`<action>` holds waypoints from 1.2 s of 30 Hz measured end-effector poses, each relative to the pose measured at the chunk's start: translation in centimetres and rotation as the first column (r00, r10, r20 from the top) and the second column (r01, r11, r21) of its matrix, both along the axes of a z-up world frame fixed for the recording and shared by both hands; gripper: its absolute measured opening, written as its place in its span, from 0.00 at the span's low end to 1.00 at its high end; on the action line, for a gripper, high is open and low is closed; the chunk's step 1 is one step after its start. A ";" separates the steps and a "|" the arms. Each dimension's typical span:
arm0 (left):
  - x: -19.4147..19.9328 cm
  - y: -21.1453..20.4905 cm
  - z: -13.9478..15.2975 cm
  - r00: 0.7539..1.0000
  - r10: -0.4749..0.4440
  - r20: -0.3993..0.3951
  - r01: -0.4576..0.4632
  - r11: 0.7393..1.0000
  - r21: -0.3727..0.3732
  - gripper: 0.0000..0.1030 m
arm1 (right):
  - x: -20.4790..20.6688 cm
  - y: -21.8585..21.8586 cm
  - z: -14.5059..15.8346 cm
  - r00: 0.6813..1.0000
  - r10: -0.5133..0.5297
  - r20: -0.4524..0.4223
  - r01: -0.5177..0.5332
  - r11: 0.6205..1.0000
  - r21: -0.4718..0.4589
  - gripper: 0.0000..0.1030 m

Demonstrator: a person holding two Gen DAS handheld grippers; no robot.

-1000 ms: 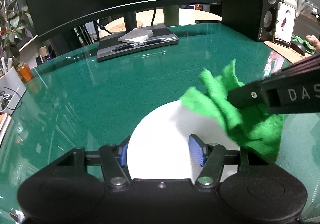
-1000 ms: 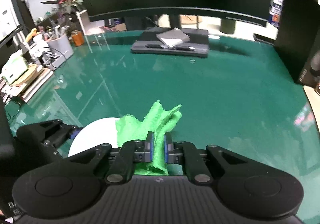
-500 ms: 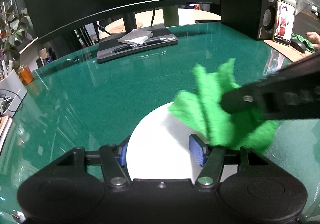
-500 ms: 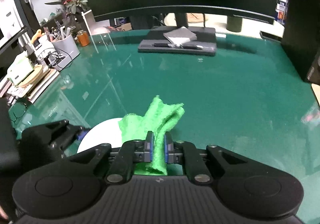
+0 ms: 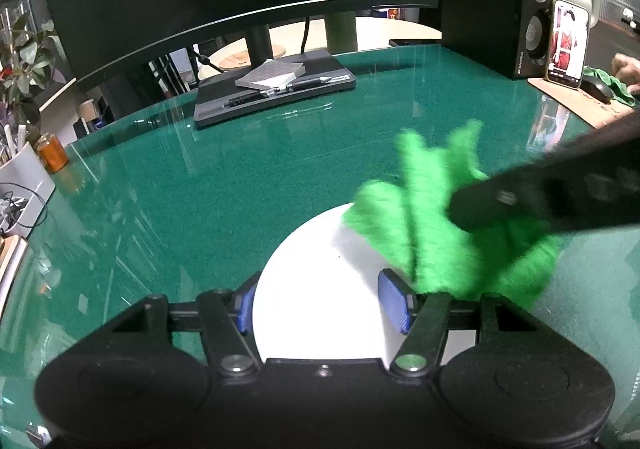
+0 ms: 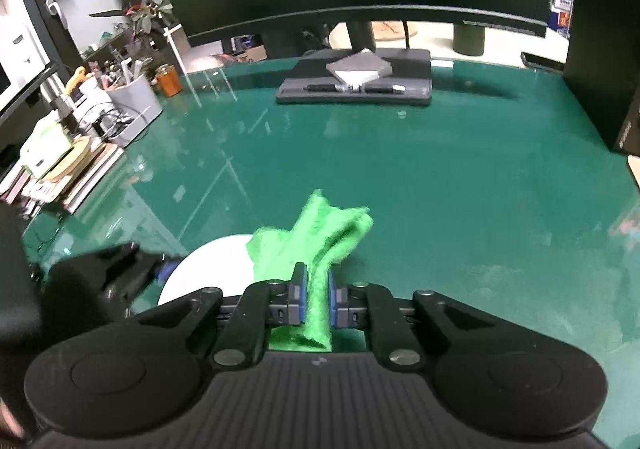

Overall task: Clean bowl
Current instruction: 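Wipe the cloth back and forth over the bowl rim with the right tool, then press the cloth into the bowl with the right tool while the left tool holds the rim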

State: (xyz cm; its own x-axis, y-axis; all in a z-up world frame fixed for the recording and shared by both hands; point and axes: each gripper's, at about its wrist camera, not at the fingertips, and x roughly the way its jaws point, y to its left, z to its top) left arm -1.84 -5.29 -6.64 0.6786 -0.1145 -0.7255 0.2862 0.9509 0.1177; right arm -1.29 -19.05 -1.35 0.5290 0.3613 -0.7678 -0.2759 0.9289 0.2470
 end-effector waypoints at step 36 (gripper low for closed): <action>0.1 -0.1 -0.1 0.999 0.032 0.019 -0.033 0.999 0.038 0.70 | -1.5 -1.2 0.1 0.999 0.031 -0.014 -0.031 0.999 -0.015 0.09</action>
State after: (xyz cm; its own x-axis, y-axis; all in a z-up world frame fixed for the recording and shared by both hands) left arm -1.75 -5.34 -6.73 0.6949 -0.0646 -0.7162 0.2528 0.9543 0.1592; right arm -2.76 -20.20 -1.24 0.5074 0.3652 -0.7805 -0.3011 0.9238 0.2365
